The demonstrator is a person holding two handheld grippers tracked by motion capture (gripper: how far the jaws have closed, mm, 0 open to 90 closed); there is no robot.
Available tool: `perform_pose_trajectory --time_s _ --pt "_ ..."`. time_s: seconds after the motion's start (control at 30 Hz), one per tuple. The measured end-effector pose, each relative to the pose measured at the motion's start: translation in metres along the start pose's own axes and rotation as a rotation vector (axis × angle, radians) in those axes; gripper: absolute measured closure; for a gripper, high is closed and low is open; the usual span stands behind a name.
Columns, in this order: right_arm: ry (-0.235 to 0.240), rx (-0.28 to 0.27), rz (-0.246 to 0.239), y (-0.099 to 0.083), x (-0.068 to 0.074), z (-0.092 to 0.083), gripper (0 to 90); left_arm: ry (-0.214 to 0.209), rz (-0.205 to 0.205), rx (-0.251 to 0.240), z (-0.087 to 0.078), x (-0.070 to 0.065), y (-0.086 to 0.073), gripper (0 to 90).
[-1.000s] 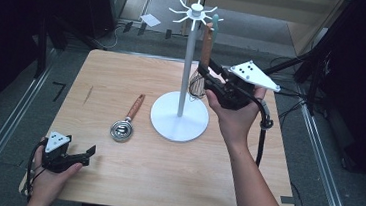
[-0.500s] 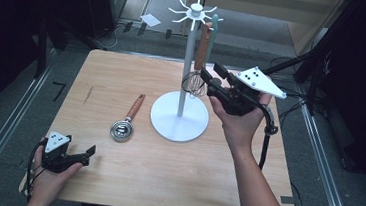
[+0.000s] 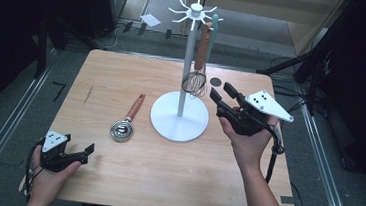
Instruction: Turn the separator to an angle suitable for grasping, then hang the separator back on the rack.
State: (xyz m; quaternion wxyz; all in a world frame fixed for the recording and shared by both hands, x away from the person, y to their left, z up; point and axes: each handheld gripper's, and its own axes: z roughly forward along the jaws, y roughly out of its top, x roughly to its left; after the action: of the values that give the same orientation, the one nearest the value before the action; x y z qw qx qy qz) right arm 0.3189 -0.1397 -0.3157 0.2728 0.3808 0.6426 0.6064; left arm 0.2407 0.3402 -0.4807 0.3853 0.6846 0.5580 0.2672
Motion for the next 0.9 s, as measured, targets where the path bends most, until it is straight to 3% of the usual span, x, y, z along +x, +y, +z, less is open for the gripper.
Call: perform_pose_trajectory --time_s 0.2,0.5,0.67,0.9 --pt "-0.005 0.028 0.003 -0.022 -0.004 -0.006 52.2 -0.01 -0.006 -0.017 0.001 -0.007 0.005 15.4" --pt "0.029 0.075 0.041 -0.059 0.009 0.0 52.3 -0.07 -0.015 -0.046 0.009 -0.025 0.018 30.4" --pt "0.037 0.117 0.042 -0.076 0.015 0.009 52.8 -0.108 -0.006 -0.028 0.019 -0.033 0.024 41.4" --pt "0.051 0.145 0.039 -0.086 0.023 0.017 53.8 -0.115 -0.024 0.005 0.032 -0.032 0.029 55.2"
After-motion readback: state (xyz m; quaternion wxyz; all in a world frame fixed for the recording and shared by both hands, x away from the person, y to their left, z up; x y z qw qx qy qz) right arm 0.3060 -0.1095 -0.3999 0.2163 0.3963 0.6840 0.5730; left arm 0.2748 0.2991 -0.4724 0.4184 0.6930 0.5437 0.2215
